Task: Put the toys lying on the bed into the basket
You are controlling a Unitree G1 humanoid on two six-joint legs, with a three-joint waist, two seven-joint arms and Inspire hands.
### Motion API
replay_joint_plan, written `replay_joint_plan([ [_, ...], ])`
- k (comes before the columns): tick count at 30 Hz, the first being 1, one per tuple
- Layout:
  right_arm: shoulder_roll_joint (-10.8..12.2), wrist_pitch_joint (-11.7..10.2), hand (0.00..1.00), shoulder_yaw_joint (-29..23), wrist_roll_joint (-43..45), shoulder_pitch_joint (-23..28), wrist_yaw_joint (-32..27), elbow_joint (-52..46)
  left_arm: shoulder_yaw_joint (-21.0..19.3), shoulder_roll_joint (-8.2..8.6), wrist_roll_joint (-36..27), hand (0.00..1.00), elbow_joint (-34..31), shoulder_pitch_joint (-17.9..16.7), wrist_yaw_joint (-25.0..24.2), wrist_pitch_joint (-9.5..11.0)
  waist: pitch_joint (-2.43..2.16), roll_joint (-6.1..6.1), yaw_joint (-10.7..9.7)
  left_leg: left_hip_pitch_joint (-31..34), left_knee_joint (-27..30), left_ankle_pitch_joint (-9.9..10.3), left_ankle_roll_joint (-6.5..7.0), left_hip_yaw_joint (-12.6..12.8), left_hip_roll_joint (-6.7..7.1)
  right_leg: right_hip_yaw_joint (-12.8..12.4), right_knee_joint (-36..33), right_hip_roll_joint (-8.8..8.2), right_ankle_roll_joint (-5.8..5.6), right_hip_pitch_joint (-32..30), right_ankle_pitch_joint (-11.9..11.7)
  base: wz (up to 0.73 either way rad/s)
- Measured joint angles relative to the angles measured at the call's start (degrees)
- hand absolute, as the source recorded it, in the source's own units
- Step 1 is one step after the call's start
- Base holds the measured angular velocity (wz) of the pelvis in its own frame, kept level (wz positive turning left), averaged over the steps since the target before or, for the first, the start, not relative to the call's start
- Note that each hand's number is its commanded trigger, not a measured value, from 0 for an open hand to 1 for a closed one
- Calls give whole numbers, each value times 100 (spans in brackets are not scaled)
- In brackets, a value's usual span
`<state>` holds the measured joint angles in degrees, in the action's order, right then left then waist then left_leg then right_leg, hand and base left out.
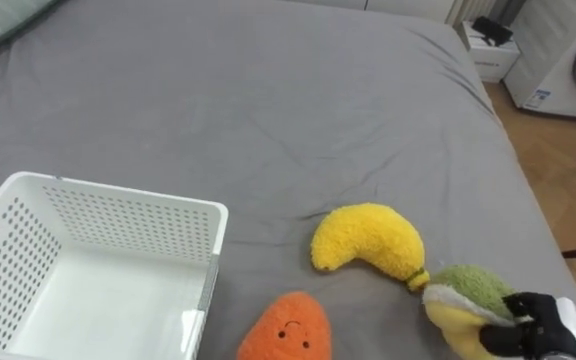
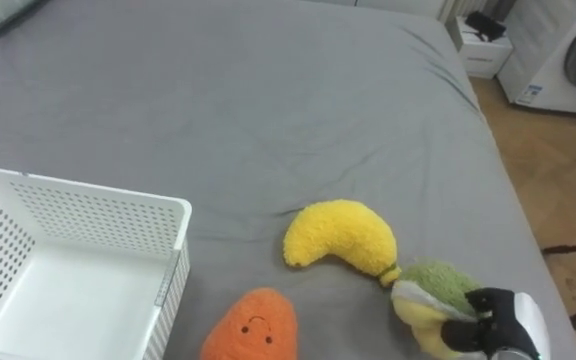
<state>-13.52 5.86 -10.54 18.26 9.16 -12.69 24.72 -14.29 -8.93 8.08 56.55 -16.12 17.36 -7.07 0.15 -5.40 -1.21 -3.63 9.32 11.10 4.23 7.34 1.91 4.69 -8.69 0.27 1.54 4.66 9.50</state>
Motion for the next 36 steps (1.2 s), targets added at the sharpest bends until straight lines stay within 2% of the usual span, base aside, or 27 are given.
replay_joint_plan([
  [3, 0, 42, 100, -15, 9, 157, 27, -765, -24, 18, -12, 0, -230, -26, -4, -37, -14, -22, -30, -6, -11, -1, 0, 10, -5, -16, -10, 7, 1, -6, -2, -3],
  [8, -32, 47, 100, -115, 4, 134, 26, -1383, -22, 19, -61, 0, -229, 85, -3, -32, -30, -38, -75, -17, -26, -1, 0, 23, -7, -21, -21, 9, 2, 19, -5, -1],
  [10, -44, 47, 100, -203, -1, 66, 23, -1560, -17, 27, -67, 0, -110, 116, -2, -31, -29, -19, -72, -41, -69, -1, 0, 52, -12, -64, -43, 16, 2, 14, -5, -8],
  [13, -149, 72, 100, -257, 7, 47, -43, -1993, -11, 42, -119, 0, 11, 97, 31, -10, -4, 42, -69, -62, -74, 0, 0, 54, -15, -80, -104, 21, 1, -3, -4, -3],
  [17, -154, 87, 100, -261, 17, 28, -44, -2466, -11, 114, -111, 0, 83, 126, 99, -11, -34, 104, -72, -60, -69, 0, 1, 51, -15, -77, -110, 21, 1, -54, -4, 0],
  [18, -154, 120, 100, -254, -4, 5, -44, -2573, -8, 128, -112, 0, 83, 147, 99, -11, -44, 109, -20, -60, -67, -2, 0, 52, -15, -81, -117, 21, 2, -65, -5, 0],
  [23, -154, 176, 100, -179, -123, -170, 124, -2878, 72, 145, -113, 0, 66, 196, 99, -10, -45, 157, 37, -39, -68, -3, -1, 47, -15, -68, -117, 19, 2, -70, -5, 0],
  [25, -154, 186, 100, -165, -104, -299, 224, -2879, 106, 147, -106, 0, 67, 207, 99, -8, -39, 148, 79, 7, -67, -6, -3, 42, -14, -64, -117, 20, 2, -77, -5, 0],
  [30, -190, 298, 100, 149, -85, -490, 568, -2950, 100, 146, -109, 0, 77, 312, 94, 2, 13, 24, 281, 20, -68, -6, -4, 34, -17, -36, -111, 24, 2, -81, -5, 1],
  [33, -189, 424, 100, 384, -92, -514, 744, -3285, 108, 142, -106, 0, 73, 318, 96, 9, -26, -50, 380, 114, -59, -6, -3, -10, -12, 38, -112, 10, 2, -143, -5, 7],
  [36, -201, 465, 100, 598, -55, -827, 878, -3477, 162, 143, -106, 0, 80, 289, 96, 2, -27, -75, 456, 120, -18, -6, -2, -28, -9, 87, -110, 2, 2, -136, -6, 2],
])
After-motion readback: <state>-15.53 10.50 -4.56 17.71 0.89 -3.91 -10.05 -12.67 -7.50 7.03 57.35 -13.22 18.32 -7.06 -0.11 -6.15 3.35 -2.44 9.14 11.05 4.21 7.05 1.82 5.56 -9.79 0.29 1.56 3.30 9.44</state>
